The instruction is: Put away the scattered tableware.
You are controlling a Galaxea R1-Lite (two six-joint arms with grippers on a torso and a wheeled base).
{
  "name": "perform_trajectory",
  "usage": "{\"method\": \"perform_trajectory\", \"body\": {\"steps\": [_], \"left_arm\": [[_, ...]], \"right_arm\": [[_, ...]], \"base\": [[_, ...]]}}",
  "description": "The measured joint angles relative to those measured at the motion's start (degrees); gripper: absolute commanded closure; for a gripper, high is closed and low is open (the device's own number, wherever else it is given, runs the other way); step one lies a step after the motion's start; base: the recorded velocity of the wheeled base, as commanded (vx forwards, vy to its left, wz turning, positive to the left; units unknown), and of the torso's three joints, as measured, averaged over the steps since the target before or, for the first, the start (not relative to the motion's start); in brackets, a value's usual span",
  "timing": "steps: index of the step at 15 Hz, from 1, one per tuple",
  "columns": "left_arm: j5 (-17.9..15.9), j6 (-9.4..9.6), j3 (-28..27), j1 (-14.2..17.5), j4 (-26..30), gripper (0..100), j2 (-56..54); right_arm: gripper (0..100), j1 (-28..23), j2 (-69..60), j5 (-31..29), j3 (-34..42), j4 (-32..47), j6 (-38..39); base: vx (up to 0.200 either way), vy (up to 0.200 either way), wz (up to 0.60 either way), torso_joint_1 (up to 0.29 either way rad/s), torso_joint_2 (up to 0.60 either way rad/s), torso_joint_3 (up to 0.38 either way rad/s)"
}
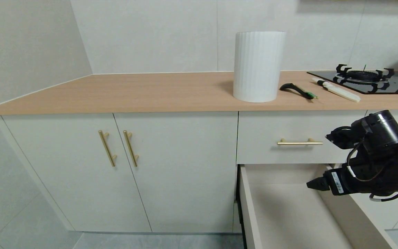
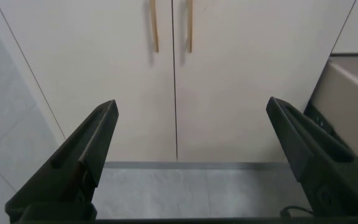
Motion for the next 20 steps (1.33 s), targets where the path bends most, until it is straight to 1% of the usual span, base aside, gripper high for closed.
{"method": "perform_trajectory", "body": {"steps": [2,15,17,20], "left_arm": [[0.0,0.0,0.0,-0.02,0.0,0,0.0],[0.0,0.0,0.0,0.0,0.02,0,0.0],[0.0,0.0,0.0,0.0,0.02,0,0.0],[0.0,0.0,0.0,0.0,0.02,0,0.0]], "right_arm": [[0,-0.04,-0.48,-0.06,0.39,-0.49,-0.02],[0,-0.06,-1.0,-0.11,0.48,-0.63,-0.05],[0,-0.06,-0.96,-0.12,0.48,-0.88,-0.07],[0,-0.26,-0.91,-0.12,0.26,-5.78,-0.13]], "base": [[0.0,0.0,0.0,0.112,-0.26,-0.281],[0.0,0.0,0.0,0.188,-0.49,-0.285],[0.0,0.0,0.0,0.107,-0.24,-0.144],[0.0,0.0,0.0,0.024,-0.05,-0.026]]}}
